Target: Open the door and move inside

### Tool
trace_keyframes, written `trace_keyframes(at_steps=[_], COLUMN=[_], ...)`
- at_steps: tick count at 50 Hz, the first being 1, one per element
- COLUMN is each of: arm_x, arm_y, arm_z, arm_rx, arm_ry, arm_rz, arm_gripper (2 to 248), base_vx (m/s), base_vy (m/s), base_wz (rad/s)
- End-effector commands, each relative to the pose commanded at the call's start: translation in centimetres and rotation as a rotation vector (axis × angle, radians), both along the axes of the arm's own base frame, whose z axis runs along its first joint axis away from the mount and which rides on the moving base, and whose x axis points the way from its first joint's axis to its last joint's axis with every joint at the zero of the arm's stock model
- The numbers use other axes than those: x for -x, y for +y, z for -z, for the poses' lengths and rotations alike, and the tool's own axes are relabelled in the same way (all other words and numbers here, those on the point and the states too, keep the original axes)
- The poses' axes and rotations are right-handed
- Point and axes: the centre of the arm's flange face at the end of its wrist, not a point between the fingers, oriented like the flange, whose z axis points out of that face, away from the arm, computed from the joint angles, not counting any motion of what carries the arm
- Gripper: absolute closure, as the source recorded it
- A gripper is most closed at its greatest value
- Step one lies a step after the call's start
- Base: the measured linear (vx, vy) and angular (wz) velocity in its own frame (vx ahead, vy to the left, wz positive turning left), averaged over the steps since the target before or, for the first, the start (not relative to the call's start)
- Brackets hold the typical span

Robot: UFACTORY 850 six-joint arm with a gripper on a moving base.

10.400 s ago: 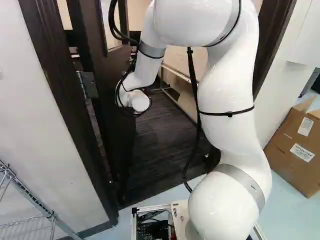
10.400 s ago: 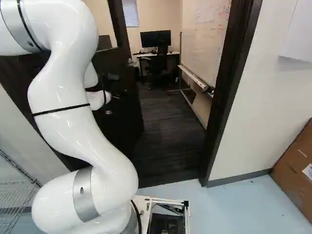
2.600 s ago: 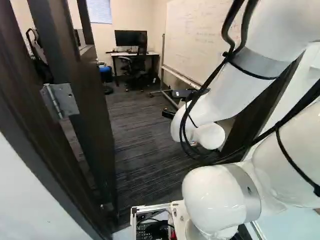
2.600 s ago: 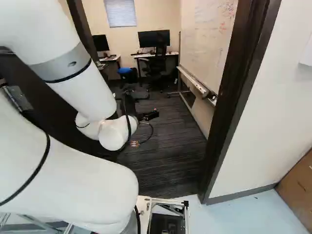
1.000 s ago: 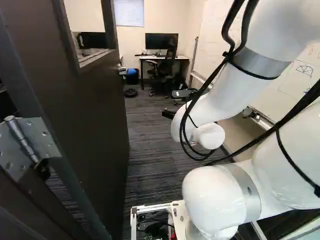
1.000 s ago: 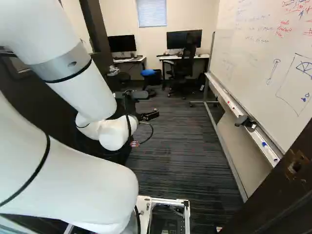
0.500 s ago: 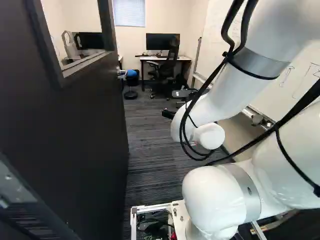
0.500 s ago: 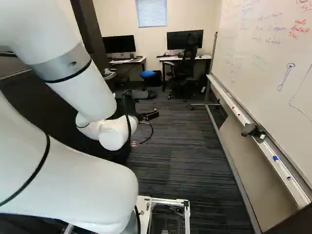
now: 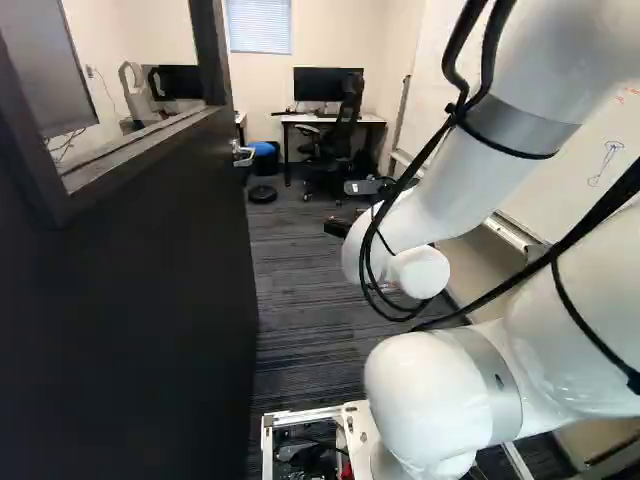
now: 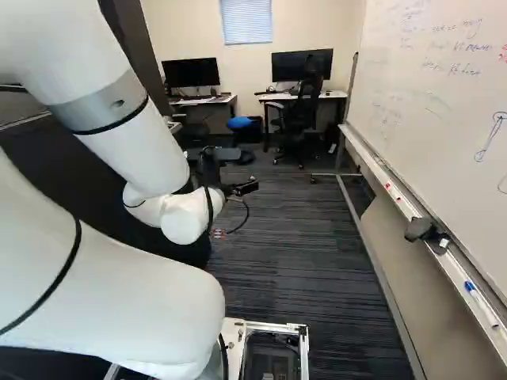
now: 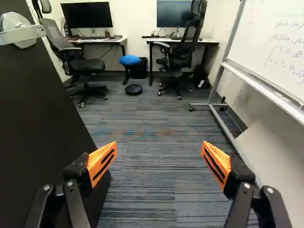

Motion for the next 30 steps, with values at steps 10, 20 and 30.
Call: trace_keyframes(at_steps=[10, 20, 30], arm_x=[0.0, 0.0, 0.0], arm_y=[0.0, 0.0, 0.0], arm_z=[0.0, 0.0, 0.0], arm_rx=[0.0, 0.0, 0.0], arm_ry=[0.0, 0.0, 0.0], arm_rz=[0.0, 0.0, 0.0], arm_gripper=[3, 3, 3], base_vx=[0.201, 0.201, 0.201], base_vy=[-0.023, -0.028, -0.029], base_wz=[0.007, 0.008, 0.005])
